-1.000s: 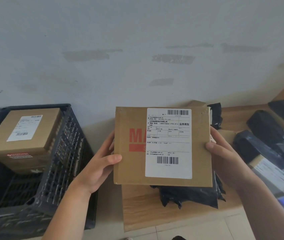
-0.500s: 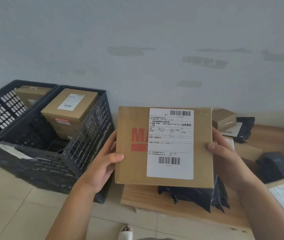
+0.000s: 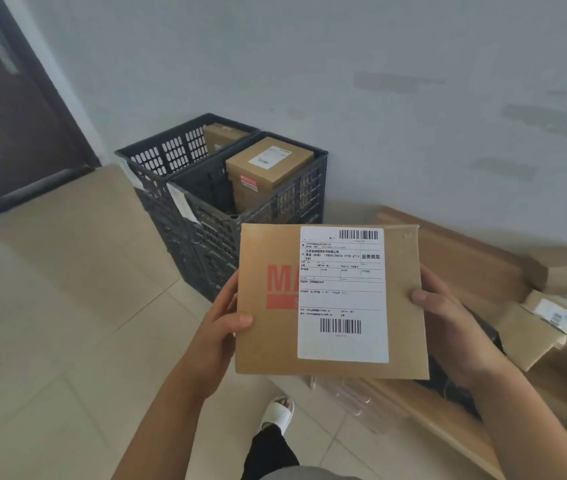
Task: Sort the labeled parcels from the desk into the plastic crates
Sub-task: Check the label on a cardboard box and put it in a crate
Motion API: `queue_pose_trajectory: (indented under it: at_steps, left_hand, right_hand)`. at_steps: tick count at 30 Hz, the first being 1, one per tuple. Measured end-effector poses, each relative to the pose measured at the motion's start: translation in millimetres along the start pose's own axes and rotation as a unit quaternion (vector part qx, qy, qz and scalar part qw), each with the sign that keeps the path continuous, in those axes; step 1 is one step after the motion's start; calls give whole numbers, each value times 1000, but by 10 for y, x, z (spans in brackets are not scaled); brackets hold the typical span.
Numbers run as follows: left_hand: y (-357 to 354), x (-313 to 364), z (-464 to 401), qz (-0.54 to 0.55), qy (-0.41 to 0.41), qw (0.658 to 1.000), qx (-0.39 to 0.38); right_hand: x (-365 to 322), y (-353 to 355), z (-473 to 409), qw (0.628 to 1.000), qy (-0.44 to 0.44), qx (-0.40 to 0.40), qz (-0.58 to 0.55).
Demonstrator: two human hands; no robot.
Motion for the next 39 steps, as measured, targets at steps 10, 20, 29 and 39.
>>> queue_pose_trajectory:
  at_steps: [10,20,29,39]
  left_hand:
    - [-110,-167,844,2,2,996,87]
    - [-90,-130,1250,-17,0,994,110]
    - [241,-74,1625,-6,-9,990,143]
    - [1035,-6,1770,10,-11,989,144]
  right_hand:
    - [101,-395,205,996,-21,-89,-6]
    - [160,-664,224,992,-11,-118,-30]
    - [234,-1127,-76,987,-27,-158,-26]
    - [336,-1813,-590,986,-45,-160,-36]
Point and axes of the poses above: each hand's wrist, its own z-axis away from the middle knuckle, its own y-axis out of the back of the hand, x = y × z, the point moved 3 cm from there along -z, towards the middle knuckle, and after that the axes turned 13 degrees about -x, right-handed, at the moved point
